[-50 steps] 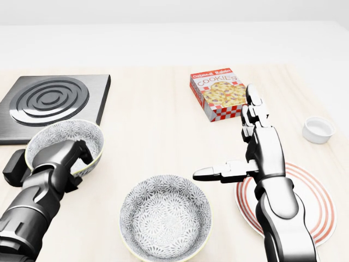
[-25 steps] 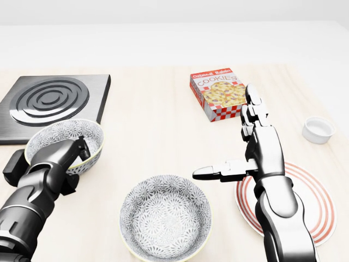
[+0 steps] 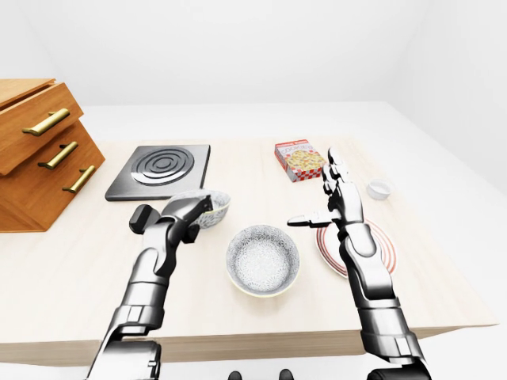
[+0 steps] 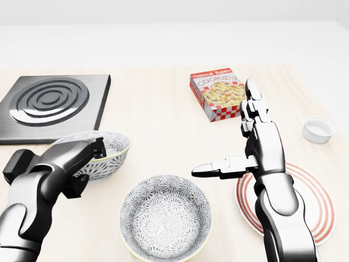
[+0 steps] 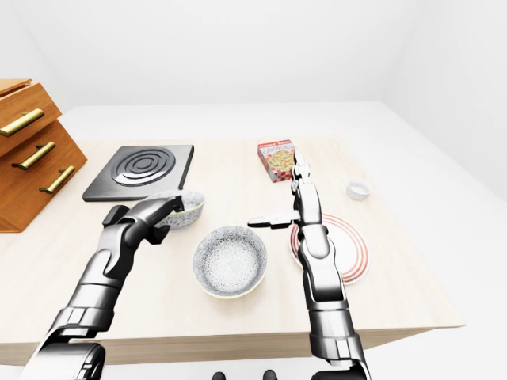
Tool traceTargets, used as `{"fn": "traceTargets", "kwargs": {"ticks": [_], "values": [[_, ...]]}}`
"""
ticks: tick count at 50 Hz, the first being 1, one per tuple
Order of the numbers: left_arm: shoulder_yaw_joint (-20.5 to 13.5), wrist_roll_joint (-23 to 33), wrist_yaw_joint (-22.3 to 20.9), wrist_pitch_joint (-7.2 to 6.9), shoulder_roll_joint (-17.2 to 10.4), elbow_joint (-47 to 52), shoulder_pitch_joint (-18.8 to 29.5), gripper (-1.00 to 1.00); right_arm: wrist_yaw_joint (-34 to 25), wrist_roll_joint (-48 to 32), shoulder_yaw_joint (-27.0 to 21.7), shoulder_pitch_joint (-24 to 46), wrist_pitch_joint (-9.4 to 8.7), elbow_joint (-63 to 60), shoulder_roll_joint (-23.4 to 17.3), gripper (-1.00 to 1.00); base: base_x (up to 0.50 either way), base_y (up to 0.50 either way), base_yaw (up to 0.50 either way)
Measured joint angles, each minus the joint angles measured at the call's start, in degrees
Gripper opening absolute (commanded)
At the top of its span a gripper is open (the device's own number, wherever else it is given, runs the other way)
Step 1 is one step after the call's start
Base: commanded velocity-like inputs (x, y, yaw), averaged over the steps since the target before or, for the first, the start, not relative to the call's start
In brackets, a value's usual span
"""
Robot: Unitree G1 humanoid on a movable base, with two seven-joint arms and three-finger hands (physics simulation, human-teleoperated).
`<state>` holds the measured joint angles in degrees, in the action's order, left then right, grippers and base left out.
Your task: Pick the akita bowl from table center and place it on the plate.
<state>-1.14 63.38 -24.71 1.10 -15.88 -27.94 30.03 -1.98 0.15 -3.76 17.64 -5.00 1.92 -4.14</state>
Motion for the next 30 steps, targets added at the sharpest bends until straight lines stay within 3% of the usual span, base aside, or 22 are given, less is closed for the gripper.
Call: {"fn": "traceTargets", "kwargs": {"ticks": [5,14,24,30], "values": [[-0.28,-1.09,-5.52,-0.18,1.11,10.71,-2.99,-1.0,-0.95,-1.08,0.35,1.03,0.0,-0.12,-0.52,1.0,0.0,0.0,0.0],[-0.74,-1.49,-11.23,0.94,1.45,19.45,-2.84,-1.0,-6.1,-5.34,0.88,6.05,0.0,1.03,-2.52,1.0,0.0,0.0,0.0],[-0.73,-1.14,-15.3,1.44,2.13,26.41,-2.49,-1.0,-14.89,-12.31,1.69,12.34,0.0,3.02,-4.48,1.0,0.0,0.0,0.0],[0.22,0.47,-15.29,0.52,4.16,34.87,-5.53,-1.0,-20.74,-16.68,2.39,14.77,0.0,3.48,-4.93,1.0,0.0,0.0,0.0]]}}
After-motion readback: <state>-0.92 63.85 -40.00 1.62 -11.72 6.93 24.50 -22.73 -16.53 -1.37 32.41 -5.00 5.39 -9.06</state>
